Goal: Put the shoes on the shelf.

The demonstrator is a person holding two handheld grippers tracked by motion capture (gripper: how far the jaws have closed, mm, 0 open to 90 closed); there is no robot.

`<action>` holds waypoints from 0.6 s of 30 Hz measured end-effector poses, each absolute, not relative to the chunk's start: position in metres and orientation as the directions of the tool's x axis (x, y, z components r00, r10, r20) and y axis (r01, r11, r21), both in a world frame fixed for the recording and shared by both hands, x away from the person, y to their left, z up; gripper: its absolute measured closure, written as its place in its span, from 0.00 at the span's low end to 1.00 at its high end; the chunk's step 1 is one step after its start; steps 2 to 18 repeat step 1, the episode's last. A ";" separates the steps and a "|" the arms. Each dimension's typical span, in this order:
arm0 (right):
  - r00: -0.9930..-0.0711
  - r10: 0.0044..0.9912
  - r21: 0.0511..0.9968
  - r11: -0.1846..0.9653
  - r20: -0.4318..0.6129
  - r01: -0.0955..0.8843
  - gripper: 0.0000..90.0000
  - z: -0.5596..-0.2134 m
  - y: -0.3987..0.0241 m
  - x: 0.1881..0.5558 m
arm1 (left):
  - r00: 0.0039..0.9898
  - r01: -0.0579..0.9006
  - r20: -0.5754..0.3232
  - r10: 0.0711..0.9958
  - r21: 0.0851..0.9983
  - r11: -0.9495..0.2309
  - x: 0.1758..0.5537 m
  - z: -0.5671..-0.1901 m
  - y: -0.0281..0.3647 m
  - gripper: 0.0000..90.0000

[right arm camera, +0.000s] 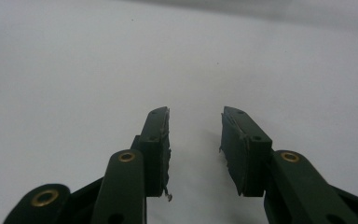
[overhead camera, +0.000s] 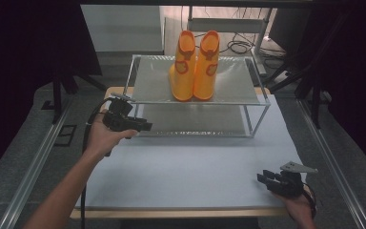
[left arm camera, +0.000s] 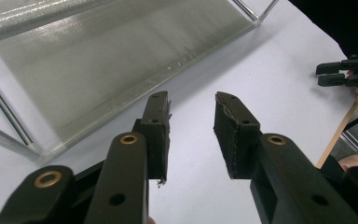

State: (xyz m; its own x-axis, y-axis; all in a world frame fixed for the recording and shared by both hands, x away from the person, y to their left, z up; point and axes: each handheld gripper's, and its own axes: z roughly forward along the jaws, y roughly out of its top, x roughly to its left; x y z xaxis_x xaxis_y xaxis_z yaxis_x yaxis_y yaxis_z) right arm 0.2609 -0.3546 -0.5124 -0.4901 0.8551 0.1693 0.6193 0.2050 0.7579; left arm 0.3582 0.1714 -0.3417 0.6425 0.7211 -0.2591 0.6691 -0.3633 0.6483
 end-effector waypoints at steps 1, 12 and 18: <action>-0.490 0.855 0.758 0.205 0.170 0.620 0.69 -0.512 -0.355 0.261 | 0.642 0.670 -0.259 0.722 0.647 -0.363 0.358 -0.342 0.171 0.72; -0.490 0.855 0.758 0.205 0.170 0.620 0.69 -0.512 -0.355 0.261 | 0.642 0.670 -0.259 0.722 0.647 -0.363 0.358 -0.342 0.171 0.72; -0.490 0.855 0.758 0.205 0.170 0.620 0.69 -0.512 -0.355 0.261 | 0.642 0.670 -0.259 0.722 0.647 -0.363 0.358 -0.342 0.171 0.72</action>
